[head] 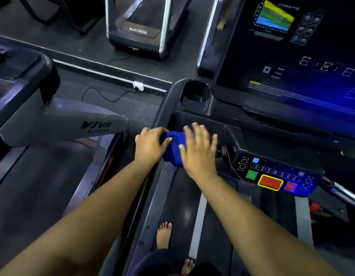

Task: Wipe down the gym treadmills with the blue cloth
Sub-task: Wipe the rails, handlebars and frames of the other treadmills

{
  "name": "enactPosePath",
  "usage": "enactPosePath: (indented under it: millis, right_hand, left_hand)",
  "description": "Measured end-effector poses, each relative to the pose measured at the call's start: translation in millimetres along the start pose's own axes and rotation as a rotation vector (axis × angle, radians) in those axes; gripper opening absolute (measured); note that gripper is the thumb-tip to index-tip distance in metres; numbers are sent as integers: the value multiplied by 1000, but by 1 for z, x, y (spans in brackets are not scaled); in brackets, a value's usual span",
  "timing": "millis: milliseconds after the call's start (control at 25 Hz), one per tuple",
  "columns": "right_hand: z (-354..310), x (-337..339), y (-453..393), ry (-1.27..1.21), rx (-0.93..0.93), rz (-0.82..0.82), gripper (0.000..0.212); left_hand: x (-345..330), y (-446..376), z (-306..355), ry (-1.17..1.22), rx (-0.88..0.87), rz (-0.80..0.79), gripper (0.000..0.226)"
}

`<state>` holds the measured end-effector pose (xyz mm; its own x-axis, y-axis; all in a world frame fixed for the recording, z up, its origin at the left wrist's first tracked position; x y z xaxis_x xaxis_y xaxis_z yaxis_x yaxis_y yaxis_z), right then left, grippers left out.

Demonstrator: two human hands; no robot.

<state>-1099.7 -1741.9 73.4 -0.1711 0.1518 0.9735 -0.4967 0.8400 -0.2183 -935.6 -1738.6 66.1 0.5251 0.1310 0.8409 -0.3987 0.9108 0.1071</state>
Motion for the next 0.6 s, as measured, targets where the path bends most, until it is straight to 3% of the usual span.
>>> enactPosePath:
  millis: [120, 320, 480, 600]
  right_hand:
    - [-17, -40, 5, 144, 265, -235, 56]
    - [-18, -45, -58, 5, 232, -471, 48]
    - [-13, -50, 7, 264, 278, -277, 64]
    - [-9, -54, 8, 298, 330, -303, 77]
  left_hand:
    - [-8, 10, -12, -114, -141, 70, 47]
    - [-27, 21, -33, -224, -185, -148, 71]
    - [-26, 17, -31, -238, -199, -164, 79]
    - [-27, 14, -34, -237, -207, -168, 79]
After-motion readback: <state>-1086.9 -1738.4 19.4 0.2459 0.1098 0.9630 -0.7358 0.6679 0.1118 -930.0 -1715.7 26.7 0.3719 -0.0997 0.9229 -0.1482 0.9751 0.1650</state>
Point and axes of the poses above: each hand's wrist, its own y-axis away from the middle knuckle, its own x-axis out of the back of the hand, z = x × y, the point moved 5 cm from there along -y, towards the middle knuckle, and after that the axes turned 12 degrees about x, right-handed, at the moved point
